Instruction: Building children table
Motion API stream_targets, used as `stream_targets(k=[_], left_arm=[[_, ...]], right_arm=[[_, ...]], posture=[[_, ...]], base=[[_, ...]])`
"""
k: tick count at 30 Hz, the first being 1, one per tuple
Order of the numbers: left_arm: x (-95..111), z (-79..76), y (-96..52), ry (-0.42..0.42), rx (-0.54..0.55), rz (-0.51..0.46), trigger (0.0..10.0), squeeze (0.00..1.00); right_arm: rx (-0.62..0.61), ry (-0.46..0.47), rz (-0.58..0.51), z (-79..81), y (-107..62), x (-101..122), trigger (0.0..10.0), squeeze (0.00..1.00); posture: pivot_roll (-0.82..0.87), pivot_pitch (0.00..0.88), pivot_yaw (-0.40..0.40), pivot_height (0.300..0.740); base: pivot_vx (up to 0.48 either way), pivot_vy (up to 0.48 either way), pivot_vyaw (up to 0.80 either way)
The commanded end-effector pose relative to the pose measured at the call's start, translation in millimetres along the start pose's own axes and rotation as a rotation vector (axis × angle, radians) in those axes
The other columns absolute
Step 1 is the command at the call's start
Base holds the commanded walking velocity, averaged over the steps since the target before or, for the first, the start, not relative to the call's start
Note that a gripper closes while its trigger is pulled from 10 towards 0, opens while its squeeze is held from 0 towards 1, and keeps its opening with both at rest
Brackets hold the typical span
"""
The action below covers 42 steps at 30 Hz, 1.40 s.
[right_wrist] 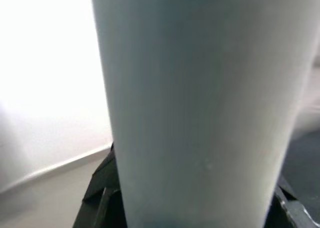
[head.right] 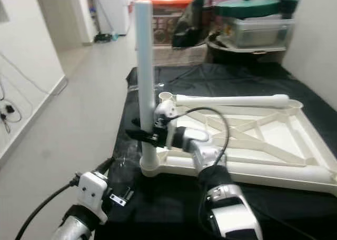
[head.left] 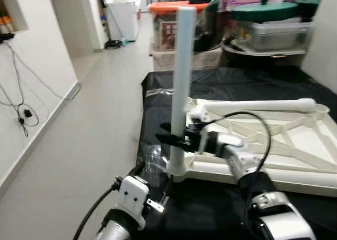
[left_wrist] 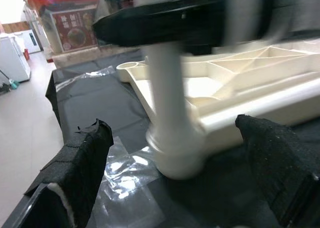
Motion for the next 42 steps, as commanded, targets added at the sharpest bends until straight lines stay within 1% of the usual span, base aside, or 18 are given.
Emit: stream_targets(k=[1, 2, 3, 5, 11, 12, 14, 15, 18, 19, 22, 23, 26, 28, 29, 31, 39, 42], left_arm=[[-7.0, 2.0, -3.7, -0.005, 0.005, 0.026, 10.0, 0.0], [-7.3, 1.9, -3.8, -0.006, 0.004, 0.027, 10.0, 0.0], [-7.3, 1.9, -3.8, -0.006, 0.004, 0.027, 10.0, 0.0], [-7.7, 1.8, -3.9, -0.005, 0.003, 0.03, 10.0, 0.0], [-7.9, 2.0, -3.9, -0.003, 0.002, 0.032, 10.0, 0.0], [-7.8, 2.6, -4.0, -0.002, 0.005, 0.032, 10.0, 0.0], [-7.8, 2.6, -4.0, -0.002, 0.005, 0.032, 10.0, 0.0], [-7.6, 2.8, -4.0, -0.003, 0.007, 0.032, 10.0, 0.0], [-7.7, 2.7, -3.9, -0.003, 0.006, 0.032, 10.0, 0.0], [-7.2, 2.3, -3.4, -0.003, 0.005, 0.031, 10.0, 0.0], [-7.2, 2.3, -3.1, -0.006, 0.007, 0.032, 10.0, 0.0], [-6.6, 1.6, -2.3, -0.009, 0.006, 0.032, 10.0, 0.0], [-6.3, 1.3, -2.0, -0.011, 0.005, 0.031, 10.0, 0.0], [-6.4, 1.1, -1.7, -0.011, 0.003, 0.031, 10.0, 0.0], [-6.4, 1.1, -1.7, -0.011, 0.003, 0.031, 10.0, 0.0], [-6.6, 1.1, -1.6, -0.009, 0.004, 0.032, 10.0, 0.0], [-6.4, 2.1, -1.6, -0.006, 0.008, 0.032, 10.0, 0.0], [-7.0, 3.0, -2.3, -0.003, 0.005, 0.034, 10.0, 0.0]], right_arm=[[-0.409, 0.082, -0.06, -60.5, -25.7, -3.8, 0.0, 0.0], [-0.608, 0.073, -0.093, -79.4, -40.4, -3.2, 0.0, 0.0], [-0.608, 0.073, -0.093, -79.4, -40.4, -3.2, 0.0, 0.0], [-0.821, 0.083, -0.145, -90.2, -62.4, -5.0, 0.0, 0.0], [-0.898, 0.094, -0.172, -75.5, -66.8, -9.6, 0.0, 0.0], [-0.799, 0.111, -0.183, -56.6, -48.6, -8.8, 1.4, 0.0], [-0.799, 0.111, -0.183, -56.6, -48.6, -8.8, 1.4, 0.0], [-0.647, 0.121, -0.21, -39.8, -30.8, -3.4, 10.0, 0.0], [-0.601, 0.12, -0.231, -33.6, -25.0, -0.4, 10.0, 0.0], [-0.54, 0.105, -0.255, -27.4, -20.4, 4.0, 10.0, 1.0], [-0.487, 0.145, -0.255, -22.0, -15.9, 3.6, 10.0, 1.0], [-0.33, 0.187, -0.219, -16.2, -10.1, -0.8, 10.0, 0.0], [-0.239, 0.214, -0.187, -12.6, -9.0, -5.2, 10.0, 0.0], [0.0, 0.261, -0.049, 2.0, -8.5, -16.1, 10.0, 0.0], [0.0, 0.261, -0.049, 2.0, -8.5, -16.1, 10.0, 0.0], [0.228, 0.272, 0.057, 15.6, -15.9, -19.9, 10.0, 0.0], [0.469, 0.223, 0.192, 25.4, -29.4, -21.5, 10.0, 0.0], [0.612, 0.205, 0.28, 30.9, -39.5, -24.9, 10.0, 0.0]], posture=[[-0.02, 0.0, 0.022, 0.74], [-0.02, 0.0, 0.022, 0.74], [-0.02, 0.0, 0.022, 0.74], [-0.02, 0.0, 0.022, 0.74], [-0.01, 0.0, 0.019, 0.74], [-0.01, 0.0, 0.019, 0.74], [-0.01, 0.0, 0.019, 0.74], [-0.01, 0.0, 0.019, 0.74], [-0.01, 0.0, 0.019, 0.74], [-0.02, 0.0, 0.014, 0.74], [-0.02, 0.0, 0.014, 0.74], [-0.03, 0.0, 0.012, 0.74], [-0.03, 0.0, 0.012, 0.74], [-0.03, 0.0, 0.012, 0.74], [-0.03, 0.0, 0.012, 0.74], [-0.03, 0.0, 0.012, 0.74], [-0.03, 0.0, 0.018, 0.74], [0.0, 0.0, 0.032, 0.74]], base=[[0.0, 0.0, 0.0], [0.0, 0.0, 0.0], [0.0, 0.0, 0.0], [0.0, 0.0, 0.0], [0.0, 0.0, 0.0], [0.0, 0.0, 0.0], [0.0, 0.0, 0.0], [0.0, 0.0, 0.0], [0.0, 0.0, 0.0], [0.0, 0.0, 0.0], [0.0, 0.0, 0.0], [0.0, 0.0, 0.0], [0.0, 0.0, 0.0], [0.0, 0.0, 0.0], [0.0, 0.0, 0.0], [0.0, 0.0, 0.0], [0.0, 0.0, 0.0], [0.0, 0.0, 0.0]])
Point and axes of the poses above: a point about 5 cm out from each wrist's last joint towards the gripper, its own y axis pointing out of the wrist towards the gripper, its own x axis along the axis of the wrist's last joint, z = x × y, the point moved 4 cm from there along y, pointing out of the wrist towards the gripper, and after that the axes turned 15 degrees about y, right-handed, at the moved point
